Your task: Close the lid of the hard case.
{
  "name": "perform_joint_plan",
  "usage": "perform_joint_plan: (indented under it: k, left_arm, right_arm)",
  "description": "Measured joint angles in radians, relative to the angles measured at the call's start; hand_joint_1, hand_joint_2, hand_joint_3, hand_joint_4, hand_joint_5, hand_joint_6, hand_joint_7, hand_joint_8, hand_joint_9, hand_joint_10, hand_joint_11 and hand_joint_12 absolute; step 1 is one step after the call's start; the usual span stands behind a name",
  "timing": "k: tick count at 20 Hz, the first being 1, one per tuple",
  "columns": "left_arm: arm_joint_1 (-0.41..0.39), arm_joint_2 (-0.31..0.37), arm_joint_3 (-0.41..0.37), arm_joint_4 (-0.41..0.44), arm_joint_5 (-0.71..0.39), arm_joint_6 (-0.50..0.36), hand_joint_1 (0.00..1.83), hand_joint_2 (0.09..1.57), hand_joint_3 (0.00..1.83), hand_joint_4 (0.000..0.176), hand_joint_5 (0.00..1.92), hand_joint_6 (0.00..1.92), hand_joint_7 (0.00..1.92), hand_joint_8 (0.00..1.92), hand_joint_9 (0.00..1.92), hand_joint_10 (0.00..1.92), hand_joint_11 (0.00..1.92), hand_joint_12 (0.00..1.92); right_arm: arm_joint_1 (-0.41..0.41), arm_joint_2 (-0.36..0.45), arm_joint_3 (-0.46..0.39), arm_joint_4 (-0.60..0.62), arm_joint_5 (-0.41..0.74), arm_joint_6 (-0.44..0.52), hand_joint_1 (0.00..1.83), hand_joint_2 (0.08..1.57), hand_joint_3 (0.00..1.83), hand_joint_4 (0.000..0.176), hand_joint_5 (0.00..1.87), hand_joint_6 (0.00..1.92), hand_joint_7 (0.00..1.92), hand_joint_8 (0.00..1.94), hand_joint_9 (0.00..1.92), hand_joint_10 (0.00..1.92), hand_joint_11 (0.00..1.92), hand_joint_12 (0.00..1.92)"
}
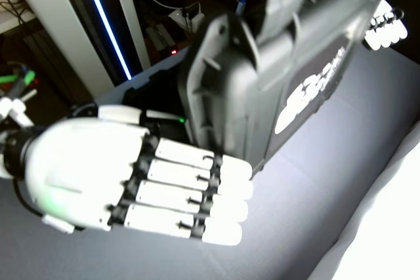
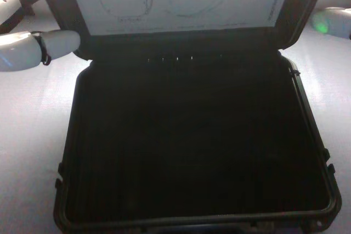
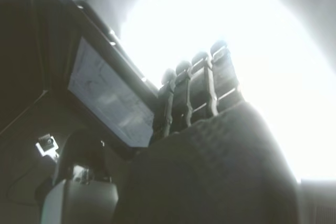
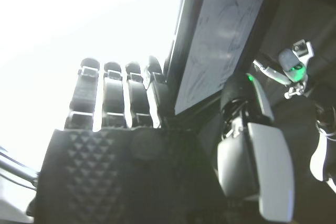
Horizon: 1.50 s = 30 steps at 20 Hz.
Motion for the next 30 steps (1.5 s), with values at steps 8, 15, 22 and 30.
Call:
perform_joint_plan:
  k: [8,15,22,30]
  left_arm:
    - [0.07,0.041,-0.061,0.04,-0.064,-0.018,0.0,1.26,0.0,0.0,0.06,0.0,0.02,0.0,0.0,0.0,0.0,0.0]
    - [0.198,0.113,-0.141,0.056,-0.153,-0.019,0.0,1.28,0.01,0.0,0.05,0.0,0.01,0.0,0.0,0.0,0.0,0.0]
    - [0.232,0.132,-0.147,0.056,-0.158,-0.03,0.0,1.26,0.0,0.0,0.04,0.0,0.01,0.0,0.01,0.0,0.0,0.0]
    - [0.366,0.22,-0.216,0.041,-0.179,-0.029,0.0,1.28,0.01,0.0,0.03,0.0,0.0,0.0,0.0,0.0,0.0,0.0]
  right_arm:
    - [-0.13,0.039,-0.061,0.012,0.101,0.02,0.18,1.3,0.01,0.0,0.11,0.0,0.06,0.0,0.01,0.0,0.03,0.02]
    - [-0.194,0.053,-0.086,0.018,0.132,0.02,0.16,1.3,0.0,0.021,0.12,0.0,0.08,0.0,0.03,0.0,0.07,0.03]
    - [-0.247,0.081,-0.1,0.04,0.145,0.021,0.15,1.26,0.0,0.056,0.12,0.0,0.08,0.0,0.03,0.0,0.05,0.02]
    - [-0.324,0.153,-0.149,0.043,0.149,0.021,0.27,1.33,0.01,0.06,0.08,0.0,0.03,0.0,0.0,0.0,0.0,0.0]
